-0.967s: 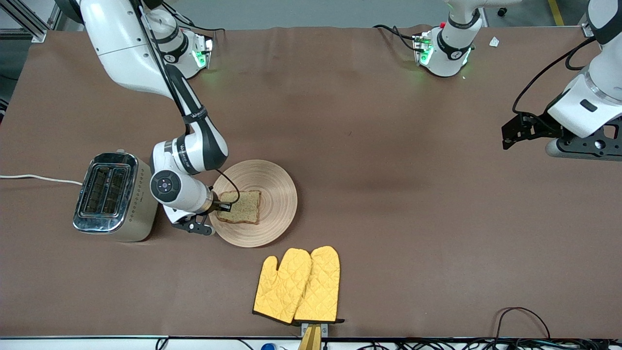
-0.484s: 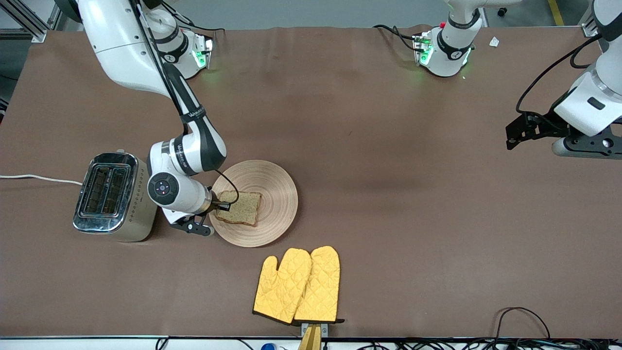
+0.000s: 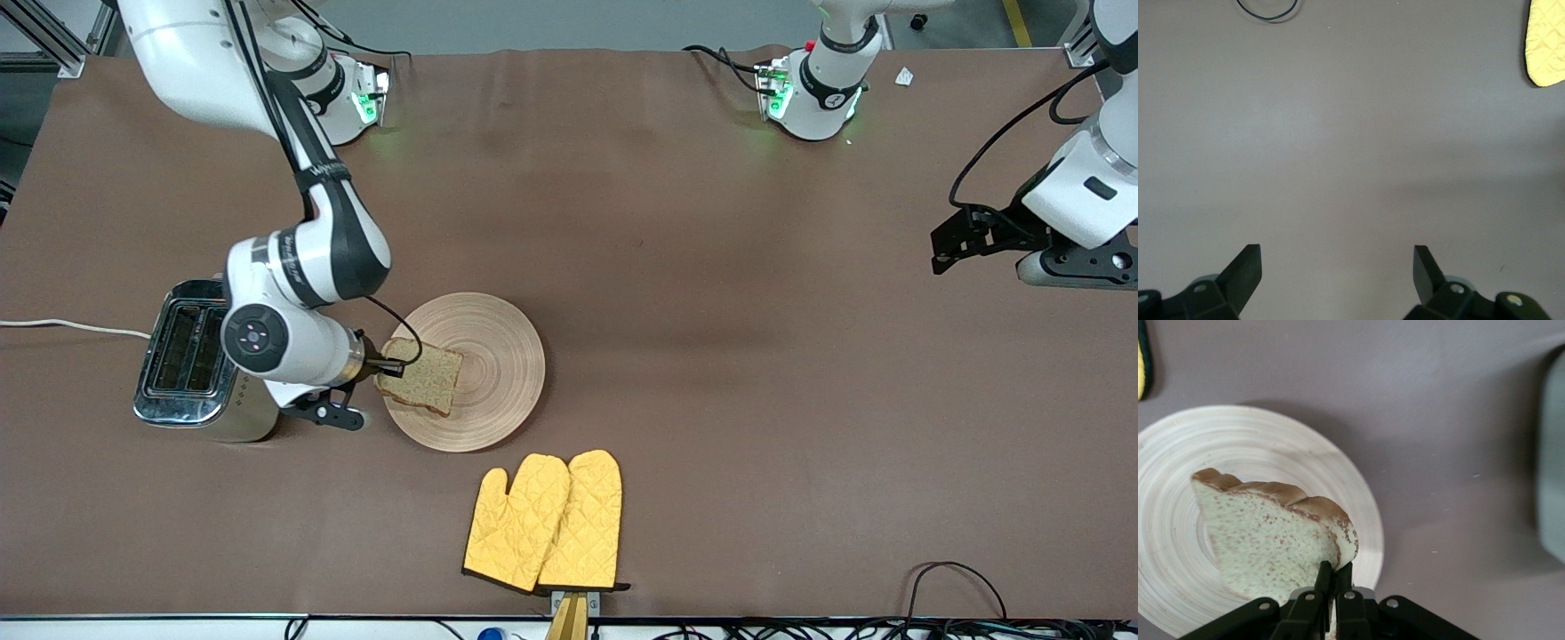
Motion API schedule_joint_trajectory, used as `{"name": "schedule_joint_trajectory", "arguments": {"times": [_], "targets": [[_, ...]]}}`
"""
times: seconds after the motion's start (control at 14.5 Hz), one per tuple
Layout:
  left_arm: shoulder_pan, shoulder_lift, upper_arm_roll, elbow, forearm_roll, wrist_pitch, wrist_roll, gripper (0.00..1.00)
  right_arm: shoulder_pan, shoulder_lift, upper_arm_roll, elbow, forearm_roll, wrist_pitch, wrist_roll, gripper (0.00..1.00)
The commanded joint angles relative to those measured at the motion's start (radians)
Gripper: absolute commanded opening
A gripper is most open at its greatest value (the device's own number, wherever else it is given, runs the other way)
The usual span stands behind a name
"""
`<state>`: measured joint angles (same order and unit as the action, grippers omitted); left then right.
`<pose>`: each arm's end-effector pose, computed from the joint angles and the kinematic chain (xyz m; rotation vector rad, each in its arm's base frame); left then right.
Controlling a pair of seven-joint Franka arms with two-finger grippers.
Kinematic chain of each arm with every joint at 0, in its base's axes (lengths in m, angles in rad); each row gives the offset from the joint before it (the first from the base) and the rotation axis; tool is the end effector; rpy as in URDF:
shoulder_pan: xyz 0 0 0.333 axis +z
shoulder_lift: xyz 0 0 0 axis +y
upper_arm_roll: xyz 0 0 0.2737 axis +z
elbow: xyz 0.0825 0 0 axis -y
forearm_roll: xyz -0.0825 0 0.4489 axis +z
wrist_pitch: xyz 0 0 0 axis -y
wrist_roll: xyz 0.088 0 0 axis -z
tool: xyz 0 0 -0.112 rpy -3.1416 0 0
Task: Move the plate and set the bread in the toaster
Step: 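Carry the bread with the right gripper above the toaster slot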
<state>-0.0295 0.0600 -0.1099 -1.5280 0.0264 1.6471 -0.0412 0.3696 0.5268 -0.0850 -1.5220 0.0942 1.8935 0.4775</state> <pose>0.6378 -0.0850 0.5697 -3.1220 0.1547 -0.0954 0.6828 0.2133 0.2718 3.0961 -0.3442 -0.2469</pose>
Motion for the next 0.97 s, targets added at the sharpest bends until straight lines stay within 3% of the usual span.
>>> {"name": "schedule_joint_trajectory", "arguments": {"times": [0.0, 0.21, 0.48, 0.9], "targets": [[-0.001, 0.011, 0.001, 0.026, 0.012, -0.021, 0.003, 1.0, -0.003, -0.054, -0.001, 0.002, -0.114, -0.048, 0.0, 0.0], [0.0, 0.012, 0.001, 0.028, 0.013, -0.021, 0.003, 1.0, 0.008, -0.057, 0.004, 0.084, -0.316, -0.216, 0.001, 0.0], [0.006, 0.012, 0.003, 0.028, 0.018, -0.021, 0.006, 1.0, 0.022, -0.059, 0.007, 0.097, -0.569, -0.353, -0.039, 0.0], [0.005, 0.012, 0.001, 0.029, 0.017, -0.021, 0.003, 1.0, 0.043, -0.059, 0.005, 0.098, -0.747, -0.549, -0.04, 0.0]]}}
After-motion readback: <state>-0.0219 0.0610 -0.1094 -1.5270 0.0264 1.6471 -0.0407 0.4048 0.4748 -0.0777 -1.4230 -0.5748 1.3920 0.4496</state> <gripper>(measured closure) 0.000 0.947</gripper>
